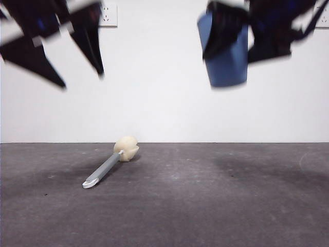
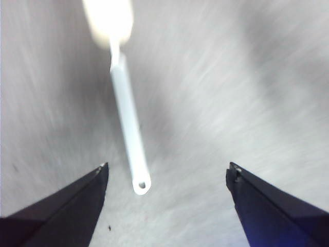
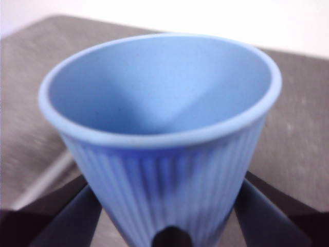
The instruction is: Pick up the cup brush,pick up the cup,insert the brush into the cup,clean the cup,put the cup brush back,put the cup back to the fixed position on the table
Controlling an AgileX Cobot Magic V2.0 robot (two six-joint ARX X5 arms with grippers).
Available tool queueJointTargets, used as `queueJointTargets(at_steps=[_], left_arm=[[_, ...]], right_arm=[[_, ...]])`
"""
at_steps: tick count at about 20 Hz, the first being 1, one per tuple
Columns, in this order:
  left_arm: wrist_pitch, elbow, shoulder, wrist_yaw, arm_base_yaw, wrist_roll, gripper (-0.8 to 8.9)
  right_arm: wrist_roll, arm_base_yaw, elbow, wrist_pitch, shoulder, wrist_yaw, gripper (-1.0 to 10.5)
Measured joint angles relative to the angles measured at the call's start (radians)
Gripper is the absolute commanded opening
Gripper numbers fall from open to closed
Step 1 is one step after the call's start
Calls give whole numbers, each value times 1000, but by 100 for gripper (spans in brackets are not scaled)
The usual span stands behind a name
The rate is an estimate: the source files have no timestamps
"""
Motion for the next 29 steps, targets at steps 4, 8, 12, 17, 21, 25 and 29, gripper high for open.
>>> queueJointTargets(at_steps=[4,8,12,17,21,25,29], left_arm=[[-14,0,-206,0,0,10,386],[-75,0,-290,0,0,13,386],[-118,0,-299,0,0,28,386],[-122,0,-299,-4,0,34,386],[-122,0,-299,-4,0,34,386],[-122,0,-299,-4,0,36,386],[-123,0,-299,-4,0,36,386]], right_arm=[[6,-40,-120,240,134,-26,-17],[10,-90,-188,461,268,-62,-17],[11,-125,-189,662,438,-98,-17],[9,-141,-191,815,582,-127,-17],[-6,-142,-190,829,596,-131,-8],[-20,-142,-179,759,585,-131,309],[-32,-142,-174,726,578,-130,419]])
